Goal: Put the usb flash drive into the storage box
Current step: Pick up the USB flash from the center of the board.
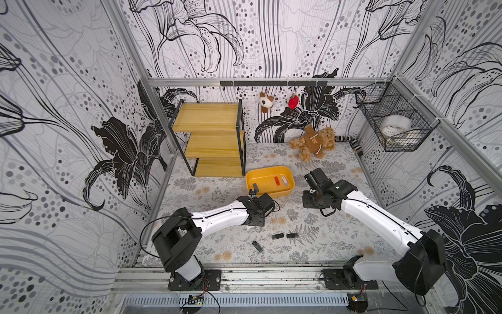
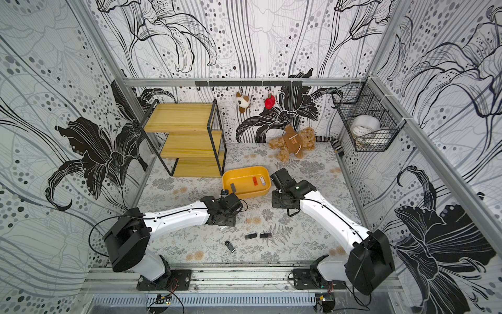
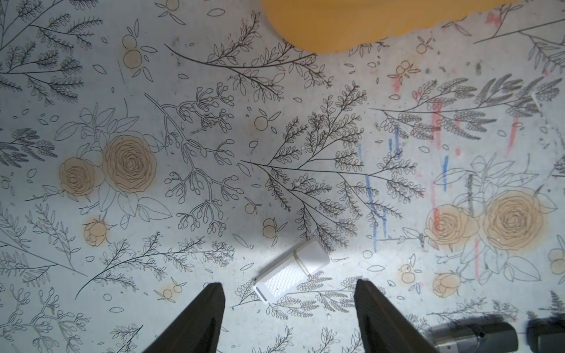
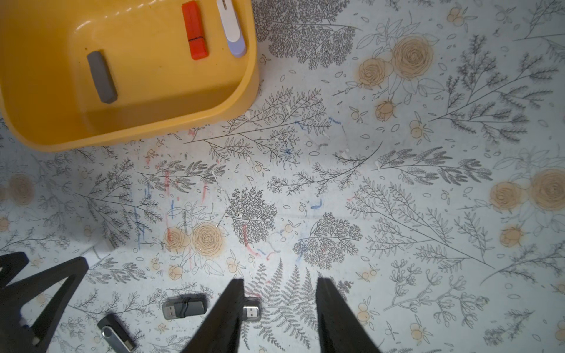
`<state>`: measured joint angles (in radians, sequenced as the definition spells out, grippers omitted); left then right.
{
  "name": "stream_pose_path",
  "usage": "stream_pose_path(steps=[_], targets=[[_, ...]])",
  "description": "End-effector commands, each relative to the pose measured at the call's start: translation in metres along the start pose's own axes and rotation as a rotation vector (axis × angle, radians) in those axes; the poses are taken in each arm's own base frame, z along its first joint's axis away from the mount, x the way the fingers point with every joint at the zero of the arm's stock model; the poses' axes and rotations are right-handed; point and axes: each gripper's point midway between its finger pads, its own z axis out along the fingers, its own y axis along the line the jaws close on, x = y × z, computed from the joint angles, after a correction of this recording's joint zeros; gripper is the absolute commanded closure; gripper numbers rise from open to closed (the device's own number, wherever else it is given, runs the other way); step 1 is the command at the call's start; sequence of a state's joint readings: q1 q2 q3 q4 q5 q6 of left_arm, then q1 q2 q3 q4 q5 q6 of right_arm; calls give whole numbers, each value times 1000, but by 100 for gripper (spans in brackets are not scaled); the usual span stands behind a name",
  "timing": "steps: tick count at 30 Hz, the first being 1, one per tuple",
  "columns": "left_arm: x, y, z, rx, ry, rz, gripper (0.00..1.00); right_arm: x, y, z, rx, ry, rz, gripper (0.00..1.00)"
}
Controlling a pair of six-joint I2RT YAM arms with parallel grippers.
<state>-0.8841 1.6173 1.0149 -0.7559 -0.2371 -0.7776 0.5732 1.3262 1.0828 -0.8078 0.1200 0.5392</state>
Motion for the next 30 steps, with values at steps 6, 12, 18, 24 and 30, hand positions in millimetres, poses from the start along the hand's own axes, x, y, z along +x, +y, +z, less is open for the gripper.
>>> stream_pose_path(steps=[6,12,18,24,30], targets=[[16,-2,23,10,34,9,28,10,-6,0,19,22,19,56],[17,-6,32,7,41,24,29,10,-5,1,18,25,17,56],[24,-2,36,-2,66,11,36,12,-6,3,22,28,18,56],[35,3,41,-9,96,-3,49,17,-6,8,21,42,18,57],[41,6,41,-6,113,-9,55,21,-7,12,23,56,14,57]])
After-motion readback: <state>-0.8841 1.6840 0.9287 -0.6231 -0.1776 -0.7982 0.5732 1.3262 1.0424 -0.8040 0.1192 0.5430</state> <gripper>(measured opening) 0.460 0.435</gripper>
